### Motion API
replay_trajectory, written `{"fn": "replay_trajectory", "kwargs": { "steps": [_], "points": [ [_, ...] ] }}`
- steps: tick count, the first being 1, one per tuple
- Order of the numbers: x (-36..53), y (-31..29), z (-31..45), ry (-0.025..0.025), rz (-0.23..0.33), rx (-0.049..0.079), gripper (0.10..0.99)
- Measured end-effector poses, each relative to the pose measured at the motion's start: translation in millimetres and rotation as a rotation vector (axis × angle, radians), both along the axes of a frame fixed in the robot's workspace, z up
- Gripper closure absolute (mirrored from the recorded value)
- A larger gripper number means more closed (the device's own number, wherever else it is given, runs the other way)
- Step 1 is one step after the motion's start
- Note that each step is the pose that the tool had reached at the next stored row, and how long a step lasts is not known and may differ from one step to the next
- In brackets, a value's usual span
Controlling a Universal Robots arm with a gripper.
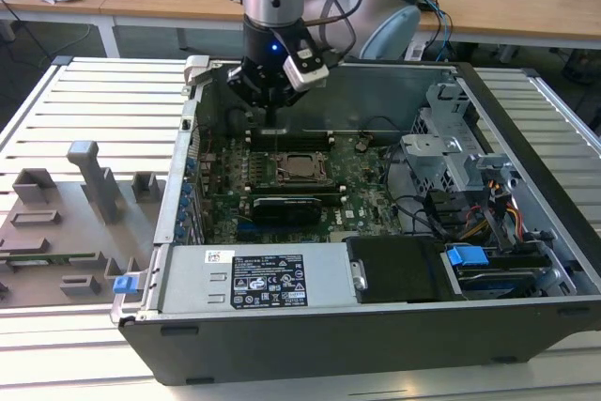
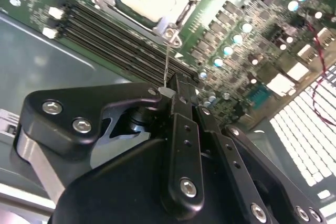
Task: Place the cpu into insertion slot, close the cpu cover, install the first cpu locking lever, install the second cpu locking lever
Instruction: 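Install the first cpu locking lever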
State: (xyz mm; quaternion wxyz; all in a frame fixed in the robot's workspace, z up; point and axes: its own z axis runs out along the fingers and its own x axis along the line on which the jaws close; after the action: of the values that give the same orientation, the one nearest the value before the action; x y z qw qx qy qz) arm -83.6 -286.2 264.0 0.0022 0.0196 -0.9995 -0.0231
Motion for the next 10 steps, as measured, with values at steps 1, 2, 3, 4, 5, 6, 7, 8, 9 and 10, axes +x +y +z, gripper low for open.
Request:
{"fn": "replay_trajectory", "kwargs": {
  "steps": [1,2,3,4,5,6,7,8,9,10],
  "points": [
    [4.2,0.1,-0.2,0.0003,0.0,0.0,0.98],
    [9.5,0.2,-0.6,0.0007,0.0,0.0,0.98],
    [13.3,0.2,-1.0,0.001,0.0,0.0,0.98],
    [16.0,0.2,-1.3,0.0012,0.0,0.0,0.98],
    [17.6,0.2,-1.4,0.0014,0.0,-0.001,0.98],
    [19.6,0.2,-1.7,0.0014,0.0,-0.001,0.98],
    [21.3,0.2,-1.9,0.0016,0.0,-0.001,0.98],
    [22.8,0.2,-2.3,0.0017,0.0,-0.001,0.98],
    [23.6,0.2,-2.6,0.0018,0.0,-0.001,0.98],
    [24.3,0.2,-2.9,0.002,0.0,-0.001,0.98]
  ]
}}
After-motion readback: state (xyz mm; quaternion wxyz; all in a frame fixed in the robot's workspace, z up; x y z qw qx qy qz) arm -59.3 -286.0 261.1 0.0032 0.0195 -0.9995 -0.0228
